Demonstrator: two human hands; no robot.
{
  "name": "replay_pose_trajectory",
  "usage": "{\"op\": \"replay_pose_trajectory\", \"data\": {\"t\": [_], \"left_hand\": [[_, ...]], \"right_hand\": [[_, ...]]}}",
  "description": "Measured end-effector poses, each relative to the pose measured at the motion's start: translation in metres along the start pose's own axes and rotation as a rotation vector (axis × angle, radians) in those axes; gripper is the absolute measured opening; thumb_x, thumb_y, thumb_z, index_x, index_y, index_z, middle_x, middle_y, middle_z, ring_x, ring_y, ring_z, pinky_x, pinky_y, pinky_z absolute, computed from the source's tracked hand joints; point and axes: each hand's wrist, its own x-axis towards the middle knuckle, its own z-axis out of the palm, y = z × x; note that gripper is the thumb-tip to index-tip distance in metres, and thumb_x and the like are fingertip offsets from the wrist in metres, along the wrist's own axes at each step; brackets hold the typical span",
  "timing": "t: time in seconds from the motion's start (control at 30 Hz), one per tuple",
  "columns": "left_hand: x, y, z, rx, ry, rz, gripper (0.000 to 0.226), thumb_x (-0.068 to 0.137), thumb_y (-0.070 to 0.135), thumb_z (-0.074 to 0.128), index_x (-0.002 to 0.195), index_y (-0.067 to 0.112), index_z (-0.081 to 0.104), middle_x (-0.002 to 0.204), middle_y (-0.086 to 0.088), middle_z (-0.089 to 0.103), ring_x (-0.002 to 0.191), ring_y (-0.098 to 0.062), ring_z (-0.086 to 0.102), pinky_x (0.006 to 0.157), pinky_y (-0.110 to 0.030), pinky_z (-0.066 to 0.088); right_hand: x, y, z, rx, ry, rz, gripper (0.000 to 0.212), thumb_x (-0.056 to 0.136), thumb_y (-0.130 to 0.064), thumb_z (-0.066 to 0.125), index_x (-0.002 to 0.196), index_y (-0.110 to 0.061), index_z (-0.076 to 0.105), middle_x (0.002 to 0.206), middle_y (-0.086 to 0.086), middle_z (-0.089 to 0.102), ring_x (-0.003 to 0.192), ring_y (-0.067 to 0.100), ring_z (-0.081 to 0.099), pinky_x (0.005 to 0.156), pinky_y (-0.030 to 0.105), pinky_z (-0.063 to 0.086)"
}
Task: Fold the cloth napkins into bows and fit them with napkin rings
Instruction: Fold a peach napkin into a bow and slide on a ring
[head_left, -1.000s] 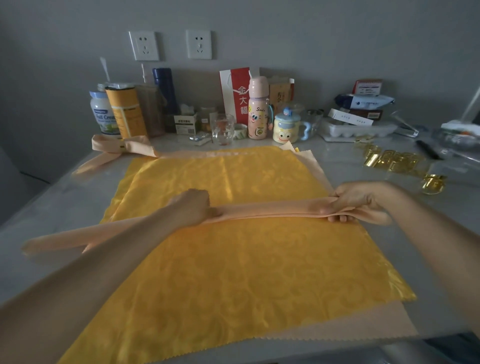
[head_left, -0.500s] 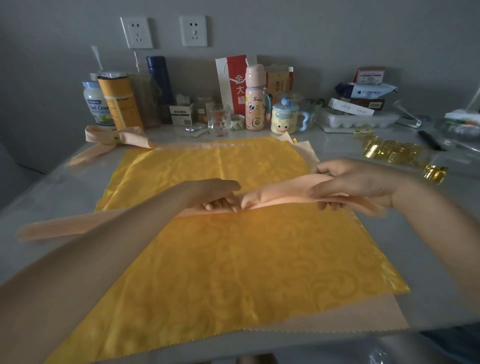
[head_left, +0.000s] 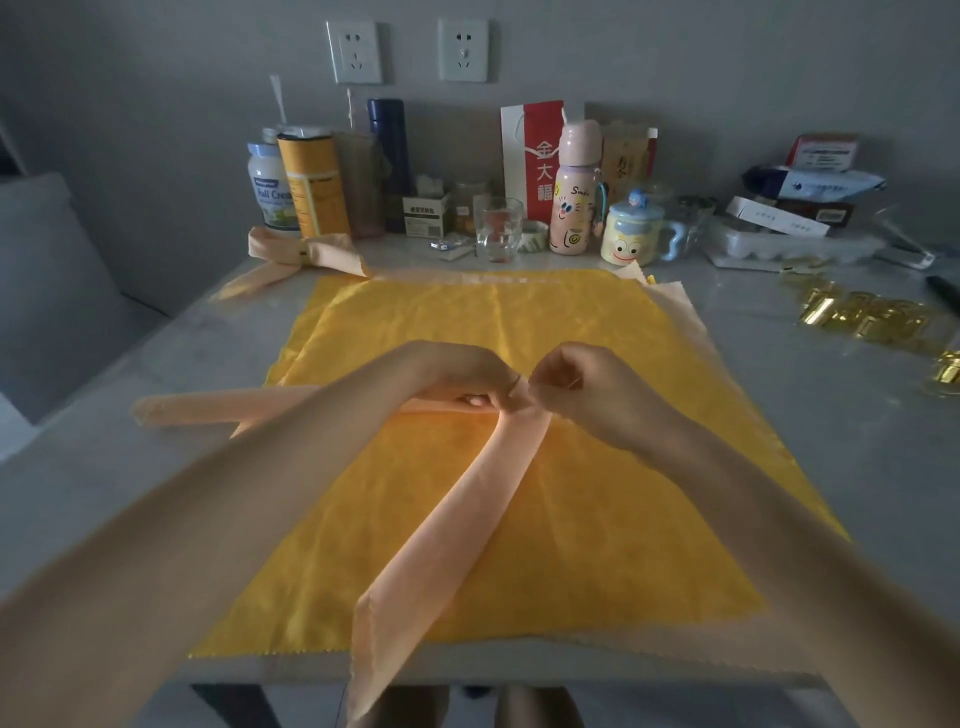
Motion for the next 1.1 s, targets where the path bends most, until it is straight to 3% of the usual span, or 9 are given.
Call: {"op": "replay_pose_trajectory", "data": {"t": [0.1,0.2,0.4,0.5,0.57,0.67,0.8,0.93,1.1], "left_hand": [[0.004,-0.003,0.007,-0.016,0.066,0.013,0.033,0.078,-0.014,0.041,0.093,0.009,0.059,0.078,0.004,0.053,0.076,-0.008,0.05,0.068,-0.011,0.04],[0.016,-0.006,0.016,-0.079,0.171,0.058,0.023,0.07,0.008,0.054,0.09,0.014,0.063,0.08,0.008,0.06,0.089,-0.012,0.06,0.076,-0.02,0.047],[0.008,-0.002,0.016,-0.048,0.334,0.035,0.018,0.081,0.01,0.05,0.063,0.008,0.05,0.065,-0.003,0.046,0.063,-0.017,0.042,0.055,-0.025,0.034],[0.008,-0.01,0.012,-0.008,0.443,0.125,0.003,0.083,0.012,0.057,0.081,0.009,0.058,0.079,-0.003,0.051,0.076,-0.018,0.046,0.061,-0.025,0.037],[0.005,-0.027,0.002,0.135,0.448,0.105,0.027,0.086,0.025,0.062,0.109,0.011,0.058,0.102,-0.004,0.054,0.096,-0.019,0.051,0.075,-0.024,0.039],[-0.009,-0.048,-0.013,0.271,0.422,0.055,0.031,0.09,0.03,0.058,0.117,0.014,0.06,0.122,-0.004,0.057,0.113,-0.021,0.052,0.083,-0.024,0.039],[-0.018,-0.062,-0.031,0.258,0.369,-0.028,0.028,0.092,0.028,0.056,0.116,0.015,0.065,0.126,0.001,0.058,0.115,-0.018,0.051,0.087,-0.023,0.037],[-0.018,-0.059,-0.046,0.34,0.271,-0.171,0.03,0.09,0.03,0.061,0.117,0.017,0.063,0.123,-0.001,0.056,0.113,-0.023,0.052,0.088,-0.033,0.044],[-0.016,-0.057,-0.06,0.517,0.186,-0.395,0.038,0.089,0.041,0.059,0.115,0.013,0.056,0.114,-0.004,0.058,0.101,-0.022,0.06,0.083,-0.033,0.053]], "right_hand": [[0.018,0.014,0.012,-0.08,-0.017,-0.026,0.016,0.085,-0.008,0.059,0.098,-0.017,0.058,0.102,-0.004,0.056,0.087,0.012,0.053,0.072,0.019,0.044],[0.023,0.019,0.018,-0.123,-0.089,-0.034,0.027,0.084,-0.008,0.059,0.109,-0.016,0.057,0.11,0.0,0.052,0.087,0.012,0.051,0.068,0.013,0.041],[0.027,0.012,0.024,-0.299,-0.119,-0.056,0.035,0.084,-0.012,0.062,0.118,-0.01,0.055,0.106,0.004,0.049,0.093,0.019,0.052,0.069,0.02,0.043],[0.03,0.006,0.023,-0.342,-0.164,-0.051,0.031,0.083,-0.013,0.063,0.114,-0.01,0.06,0.1,0.0,0.051,0.091,0.015,0.051,0.076,0.025,0.045],[0.033,0.005,0.023,-0.353,-0.184,-0.055,0.031,0.083,-0.015,0.064,0.114,-0.011,0.063,0.098,-0.005,0.05,0.093,0.011,0.049,0.071,0.018,0.042],[0.035,0.006,0.023,-0.346,-0.189,-0.046,0.032,0.083,-0.015,0.065,0.115,-0.013,0.062,0.084,-0.014,0.047,0.089,0.009,0.048,0.064,0.009,0.037],[0.035,0.007,0.027,-0.357,-0.252,-0.072,0.048,0.088,-0.011,0.06,0.133,-0.023,0.047,0.085,-0.009,0.041,0.089,0.012,0.05,0.075,0.022,0.046],[0.031,0.006,0.031,-0.424,-0.317,-0.062,0.048,0.097,-0.014,0.048,0.141,-0.032,0.04,0.122,0.004,0.036,0.109,0.019,0.049,0.089,0.025,0.042],[0.036,0.004,0.033,-0.478,-0.348,-0.019,0.048,0.097,-0.013,0.047,0.142,-0.029,0.04,0.134,0.005,0.033,0.113,0.021,0.049,0.087,0.024,0.04]]}}
